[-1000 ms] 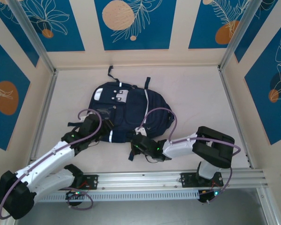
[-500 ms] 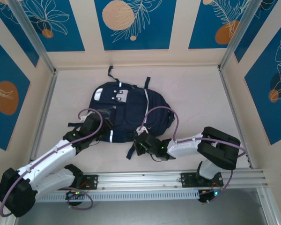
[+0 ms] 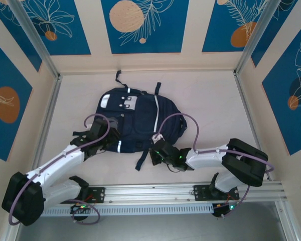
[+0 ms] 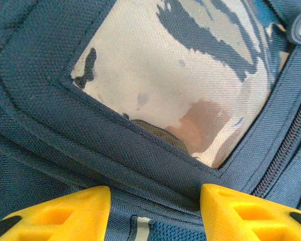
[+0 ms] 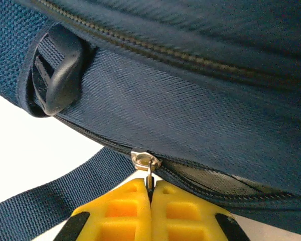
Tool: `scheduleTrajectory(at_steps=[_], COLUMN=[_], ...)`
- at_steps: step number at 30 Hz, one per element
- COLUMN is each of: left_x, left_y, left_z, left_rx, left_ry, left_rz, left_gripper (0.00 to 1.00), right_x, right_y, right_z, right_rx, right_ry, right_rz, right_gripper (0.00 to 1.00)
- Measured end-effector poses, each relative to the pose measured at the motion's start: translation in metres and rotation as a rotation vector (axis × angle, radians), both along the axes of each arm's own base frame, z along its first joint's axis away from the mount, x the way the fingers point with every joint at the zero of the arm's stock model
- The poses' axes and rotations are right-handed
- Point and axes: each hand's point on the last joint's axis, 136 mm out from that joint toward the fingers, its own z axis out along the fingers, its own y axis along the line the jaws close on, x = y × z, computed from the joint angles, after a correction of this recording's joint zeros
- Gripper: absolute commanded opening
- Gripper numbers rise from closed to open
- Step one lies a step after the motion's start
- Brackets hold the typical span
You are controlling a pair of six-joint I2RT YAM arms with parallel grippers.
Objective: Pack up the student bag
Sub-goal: Zip the student bag at the center of the table.
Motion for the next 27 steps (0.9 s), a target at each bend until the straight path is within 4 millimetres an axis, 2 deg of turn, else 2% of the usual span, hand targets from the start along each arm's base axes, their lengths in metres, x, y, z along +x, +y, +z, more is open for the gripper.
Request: scheduleTrajectory(at_steps=[4, 7, 11, 15, 18, 21, 24, 27], left_x=[0.006, 0.016, 0.039, 0.054, 0.048, 0.03, 0.005, -0.016], left_y=[0.001, 0.0, -0.007, -0.012, -0.011, -0.005, 0.003, 0.011], left_z=[-0.002, 0.002, 0.018, 0.041, 0.054, 0.053, 0.032, 0.003], left_rx=[0.018, 0.063, 0.143, 0.16, 0.138, 0.087, 0.04, 0.0], left_ry=[0.014, 0.02, 0.049, 0.006, -0.031, -0.041, 0.001, 0.05], left_rz=[-0.014, -0.051, -0.12, -0.156, -0.152, -0.124, -0.081, -0.03], left_gripper=[0.53, 0.6, 0.65, 0.65, 0.63, 0.63, 0.66, 0.77], right_x=[-0.001, -0.003, 0.0, 0.007, 0.009, 0.009, 0.01, 0.009], right_y=[-0.001, 0.003, 0.017, 0.037, 0.042, 0.039, 0.036, 0.032], right_z=[-0.001, -0.001, -0.002, -0.004, -0.007, -0.008, -0.009, -0.01], right_rx=[-0.003, -0.006, -0.008, -0.003, -0.007, -0.004, 0.007, 0.029], right_ry=[0.011, 0.026, 0.068, 0.111, 0.139, 0.159, 0.17, 0.178], right_rz=[0.016, 0.036, 0.036, 0.006, -0.048, -0.106, -0.152, -0.184], right_gripper=[0.0, 0.0, 0.0, 0.0, 0.0, 0.0, 0.0, 0.0])
